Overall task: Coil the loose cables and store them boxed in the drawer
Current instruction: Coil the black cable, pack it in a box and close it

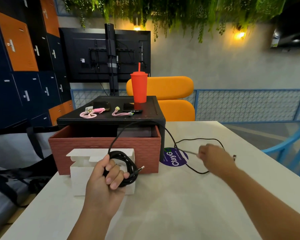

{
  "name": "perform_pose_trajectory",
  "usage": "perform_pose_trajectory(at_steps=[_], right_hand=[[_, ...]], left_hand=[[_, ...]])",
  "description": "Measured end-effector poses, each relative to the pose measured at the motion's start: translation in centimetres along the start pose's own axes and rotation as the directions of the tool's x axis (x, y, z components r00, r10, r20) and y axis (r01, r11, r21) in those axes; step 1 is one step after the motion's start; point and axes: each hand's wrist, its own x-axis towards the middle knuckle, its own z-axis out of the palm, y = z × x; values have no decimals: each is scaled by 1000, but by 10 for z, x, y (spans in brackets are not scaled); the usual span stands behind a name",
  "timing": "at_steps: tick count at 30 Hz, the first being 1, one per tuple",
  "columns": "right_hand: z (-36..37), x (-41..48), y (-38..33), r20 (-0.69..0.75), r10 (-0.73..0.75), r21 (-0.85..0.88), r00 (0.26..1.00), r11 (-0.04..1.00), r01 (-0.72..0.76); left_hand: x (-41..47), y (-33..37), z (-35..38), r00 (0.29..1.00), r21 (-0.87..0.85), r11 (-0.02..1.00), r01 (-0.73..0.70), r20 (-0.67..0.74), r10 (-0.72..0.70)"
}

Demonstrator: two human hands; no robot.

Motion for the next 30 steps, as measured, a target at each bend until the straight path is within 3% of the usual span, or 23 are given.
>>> perform_pose_trajectory(at_steps=[5, 9, 12, 15, 17, 19, 21, 22, 25, 30], right_hand=[[-90, 13, -5, -295, 60, 26, 954, 998, -55], [-141, 13, -8, -546, 54, -59, 836, 993, -103], [-150, 19, -17, -630, -48, -177, 775, 981, -83], [-135, 28, -29, -688, -272, -304, 673, 950, 73], [-120, 34, -34, -614, -487, -450, 620, 862, 232], [-92, 48, -30, -333, -552, -485, 764, 796, 363], [-64, 48, -25, 46, -292, -325, 955, 900, 291], [-53, 46, -21, 176, -147, -226, 973, 956, 185], [-31, 39, -8, 281, 5, -59, 960, 998, 12], [-4, 29, 18, 375, 151, -56, 915, 989, -140]], left_hand=[[-3, -5, 1, 1000, 62, 998, 20, 16, -21], [-6, -11, 4, 997, 100, 994, 41, 56, -47], [-7, -13, 3, 988, 133, 988, 79, 123, -95], [-8, -14, 0, 961, 206, 969, 138, 207, -181], [-8, -14, -1, 943, 282, 945, 166, 235, -236], [-9, -15, 1, 925, 354, 916, 191, 247, -288], [-12, -17, 2, 920, 406, 889, 211, 226, -321], [-13, -18, 3, 917, 424, 879, 219, 217, -333], [-14, -20, 6, 908, 456, 860, 227, 220, -356], [-17, -22, 8, 915, 518, 824, 229, 175, -364]])
